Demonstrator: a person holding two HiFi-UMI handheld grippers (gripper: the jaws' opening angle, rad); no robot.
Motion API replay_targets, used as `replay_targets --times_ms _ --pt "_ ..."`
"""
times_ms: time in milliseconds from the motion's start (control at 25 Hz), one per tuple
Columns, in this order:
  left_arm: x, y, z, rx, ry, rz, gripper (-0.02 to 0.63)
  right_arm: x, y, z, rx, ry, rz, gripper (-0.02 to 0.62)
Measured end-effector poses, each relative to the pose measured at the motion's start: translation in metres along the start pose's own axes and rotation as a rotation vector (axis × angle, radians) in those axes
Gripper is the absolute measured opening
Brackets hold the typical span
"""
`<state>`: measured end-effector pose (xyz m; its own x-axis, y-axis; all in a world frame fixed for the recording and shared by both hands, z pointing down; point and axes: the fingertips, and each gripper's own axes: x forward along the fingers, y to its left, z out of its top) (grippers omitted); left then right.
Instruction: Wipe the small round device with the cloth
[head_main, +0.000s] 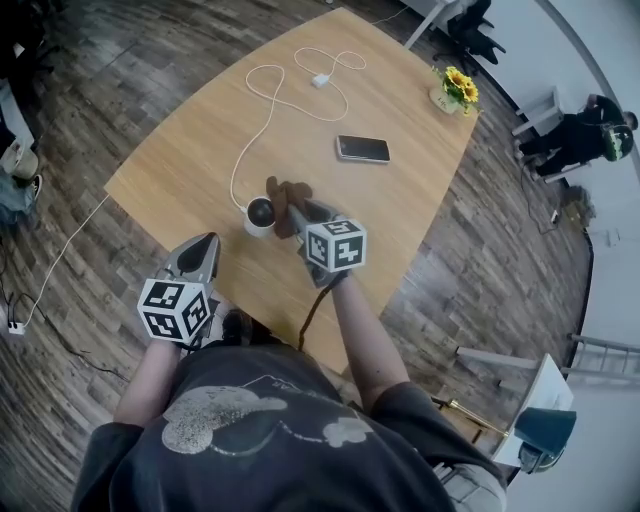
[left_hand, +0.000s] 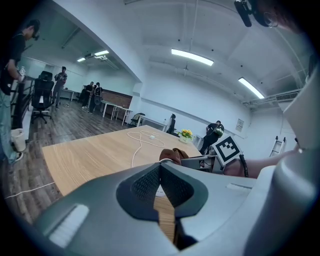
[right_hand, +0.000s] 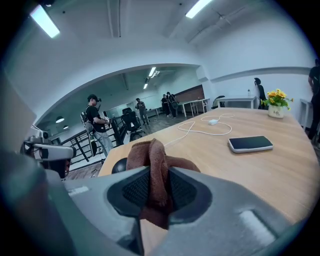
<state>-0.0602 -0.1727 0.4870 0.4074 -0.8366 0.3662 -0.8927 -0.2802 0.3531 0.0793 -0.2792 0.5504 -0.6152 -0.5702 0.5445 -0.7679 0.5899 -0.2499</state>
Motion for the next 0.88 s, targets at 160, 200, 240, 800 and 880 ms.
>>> replay_targets --times_ms 160,200,240,800,880 --pt "0.001 0.004 -0.003 -0.010 0.011 0.009 0.018 0.015 -0.003 -0.013 0.021 0.044 0.001 0.077" --pt "0.001 0.005 -0.004 -0.014 0.014 0.012 0.018 0.019 -0.004 -0.017 0.029 0.052 0.002 0.077" --pt "0.002 0.006 -0.005 -0.017 0.016 0.014 0.018 0.022 -0.005 -0.020 0.037 0.060 0.004 0.077" --pt "0.008 0.001 -0.013 -0.020 0.038 0.022 0.018 0.032 -0.013 -0.055 0.133 0.129 0.011 0.077" --pt "0.007 -0.001 -0.012 -0.016 0.038 0.024 0.018 0.024 -0.015 -0.050 0.152 0.106 0.003 0.077"
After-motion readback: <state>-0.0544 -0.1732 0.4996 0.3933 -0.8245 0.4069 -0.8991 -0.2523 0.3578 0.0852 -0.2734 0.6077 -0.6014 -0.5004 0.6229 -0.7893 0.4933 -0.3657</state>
